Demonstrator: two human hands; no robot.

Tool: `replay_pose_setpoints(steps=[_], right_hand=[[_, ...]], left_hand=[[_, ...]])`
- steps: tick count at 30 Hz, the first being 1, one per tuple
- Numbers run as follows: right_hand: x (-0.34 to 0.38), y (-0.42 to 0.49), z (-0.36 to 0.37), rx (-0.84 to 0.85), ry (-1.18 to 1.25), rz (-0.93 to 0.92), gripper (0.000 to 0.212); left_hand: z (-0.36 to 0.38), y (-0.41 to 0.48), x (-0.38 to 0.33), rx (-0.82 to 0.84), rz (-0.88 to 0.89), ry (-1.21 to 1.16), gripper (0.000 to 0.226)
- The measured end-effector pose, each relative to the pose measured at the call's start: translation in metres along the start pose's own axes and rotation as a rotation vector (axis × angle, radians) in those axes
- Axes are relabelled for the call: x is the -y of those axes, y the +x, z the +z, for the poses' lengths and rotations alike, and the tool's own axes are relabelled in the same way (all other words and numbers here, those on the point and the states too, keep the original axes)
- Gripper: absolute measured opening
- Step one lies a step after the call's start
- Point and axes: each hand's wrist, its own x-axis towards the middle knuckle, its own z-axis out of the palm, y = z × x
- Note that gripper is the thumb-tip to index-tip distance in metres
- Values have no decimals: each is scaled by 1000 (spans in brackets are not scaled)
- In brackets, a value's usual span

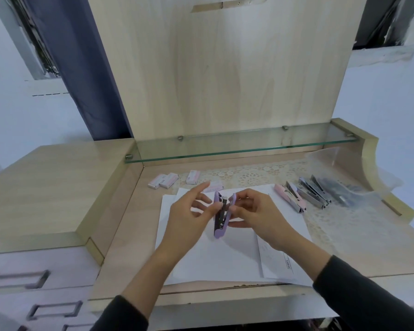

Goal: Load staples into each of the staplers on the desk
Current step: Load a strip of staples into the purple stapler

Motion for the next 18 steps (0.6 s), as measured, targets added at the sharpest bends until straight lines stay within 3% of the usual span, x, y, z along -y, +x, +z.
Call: replay_pose_setpoints(steps=[7, 18], right_hand=[[-10, -2, 1, 35, -52, -44, 18], [-13, 0, 3, -3, -178, -114, 15]], left_hand=[[1, 16, -1, 230, -16, 13, 14], [5, 9, 4, 206, -27, -61, 23]])
